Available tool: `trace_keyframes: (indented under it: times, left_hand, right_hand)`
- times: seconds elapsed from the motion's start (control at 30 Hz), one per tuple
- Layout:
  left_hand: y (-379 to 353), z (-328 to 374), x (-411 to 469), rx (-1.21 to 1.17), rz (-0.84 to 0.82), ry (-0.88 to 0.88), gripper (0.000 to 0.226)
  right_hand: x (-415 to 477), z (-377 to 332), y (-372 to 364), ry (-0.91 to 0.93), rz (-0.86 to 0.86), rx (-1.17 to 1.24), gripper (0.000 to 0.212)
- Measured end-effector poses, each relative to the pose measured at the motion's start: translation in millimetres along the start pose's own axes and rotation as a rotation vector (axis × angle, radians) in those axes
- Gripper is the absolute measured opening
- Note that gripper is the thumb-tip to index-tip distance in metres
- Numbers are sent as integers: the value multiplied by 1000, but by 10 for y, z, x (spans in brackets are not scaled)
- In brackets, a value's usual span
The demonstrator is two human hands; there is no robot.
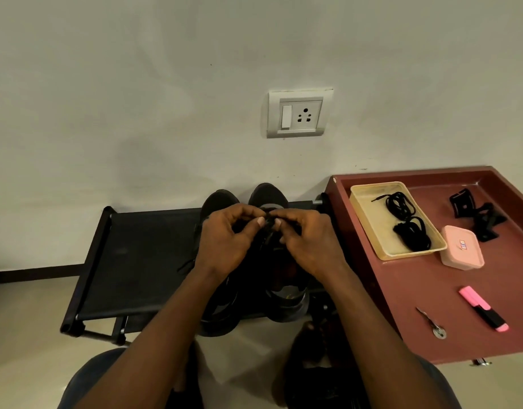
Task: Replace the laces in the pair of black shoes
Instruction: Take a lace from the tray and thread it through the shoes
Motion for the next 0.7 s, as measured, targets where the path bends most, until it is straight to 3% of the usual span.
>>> trace_keyframes:
  times: [0.17,0.33,0.53,0.6,0.7]
  left_hand:
    - [58,-113,59,-51,-20,100,25]
    - [-47,-42,65,-2,-51,19,19]
    - [-114,-22,84,46,-32,-41,16]
    - [-115,-18,75,168,-42,-66,21]
    - [-173,-9,50,538,-142,-91,39]
  right_hand:
    - [50,109,133,-58,76,-67,27]
    - [20,22,44,28,4,-147,40]
    - [18,-18,25,41,38,-153,22]
    - [33,23,61,-1,69,-161,21]
    - [32,110,83,-107,75,-200,17]
Point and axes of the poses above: each hand's wrist, its own x-axis towards the middle knuckle, its own y-axis out of the back of the hand, z = x × y, the point moved 6 cm from there along x, towards the middle knuckle, and after that the axes turned 3 degrees about -y, right-handed, at the moved point
